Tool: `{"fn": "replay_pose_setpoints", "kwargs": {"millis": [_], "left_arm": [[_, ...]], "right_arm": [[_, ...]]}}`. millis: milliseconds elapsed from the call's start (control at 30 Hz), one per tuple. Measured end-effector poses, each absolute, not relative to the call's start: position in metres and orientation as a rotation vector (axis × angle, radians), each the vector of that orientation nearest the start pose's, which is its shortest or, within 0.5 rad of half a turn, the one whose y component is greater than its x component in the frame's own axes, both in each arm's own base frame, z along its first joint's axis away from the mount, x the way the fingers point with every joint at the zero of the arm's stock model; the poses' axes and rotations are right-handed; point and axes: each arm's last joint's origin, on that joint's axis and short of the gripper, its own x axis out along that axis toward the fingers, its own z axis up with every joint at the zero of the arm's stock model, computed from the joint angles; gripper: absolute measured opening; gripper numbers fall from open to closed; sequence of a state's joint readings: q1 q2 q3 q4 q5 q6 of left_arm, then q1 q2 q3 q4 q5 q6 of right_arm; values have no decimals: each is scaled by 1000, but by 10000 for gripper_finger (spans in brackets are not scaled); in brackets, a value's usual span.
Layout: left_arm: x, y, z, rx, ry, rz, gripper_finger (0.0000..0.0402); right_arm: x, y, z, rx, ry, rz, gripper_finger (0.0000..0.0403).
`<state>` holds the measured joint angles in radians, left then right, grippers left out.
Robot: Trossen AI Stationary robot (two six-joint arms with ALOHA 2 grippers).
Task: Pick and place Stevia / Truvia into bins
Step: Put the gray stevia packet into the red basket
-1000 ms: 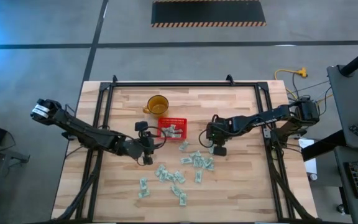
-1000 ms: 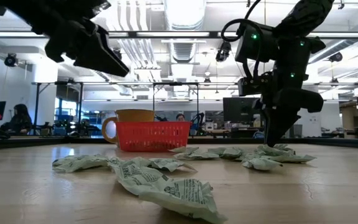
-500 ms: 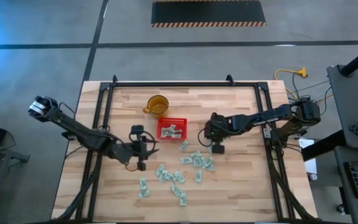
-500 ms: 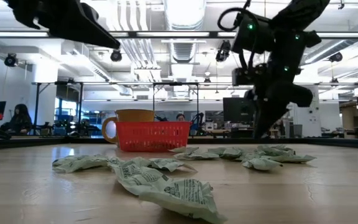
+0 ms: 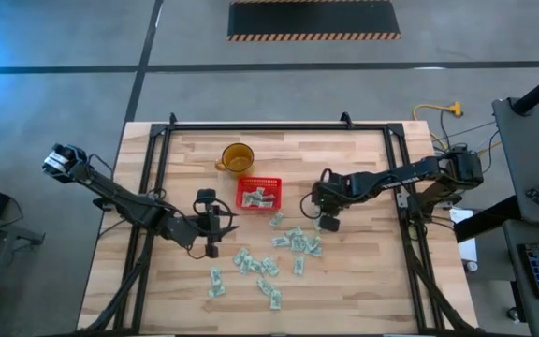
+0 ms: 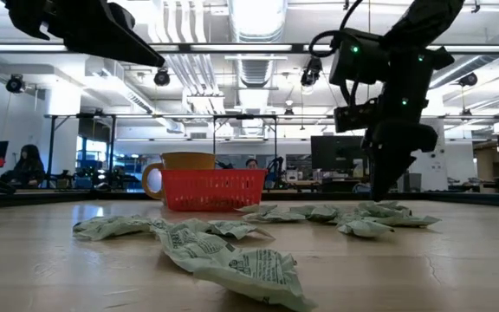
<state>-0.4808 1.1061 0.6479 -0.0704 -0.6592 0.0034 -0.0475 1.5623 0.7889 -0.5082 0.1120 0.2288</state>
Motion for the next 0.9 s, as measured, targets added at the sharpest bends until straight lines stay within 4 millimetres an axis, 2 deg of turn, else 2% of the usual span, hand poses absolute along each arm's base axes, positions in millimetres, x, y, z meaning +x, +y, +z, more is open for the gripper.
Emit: {"fn": "replay_pose_setpoints", "kwargs": {"millis": [267,467,600,900], "left_arm": [[209,-89,239,290,448,173,132],[208,-88,236,294,454,173,132],[208,-88,235,296,458,173,132],[208,-88,234,297,460,173,132]], "right_arm": [[262,-15,140,156,1270,-280,104],[263,-15,132,128,1304,-261,115],[263,-15,133,103,1304,-238,100],[262,-15,136,47,1298,-192,14]]}}
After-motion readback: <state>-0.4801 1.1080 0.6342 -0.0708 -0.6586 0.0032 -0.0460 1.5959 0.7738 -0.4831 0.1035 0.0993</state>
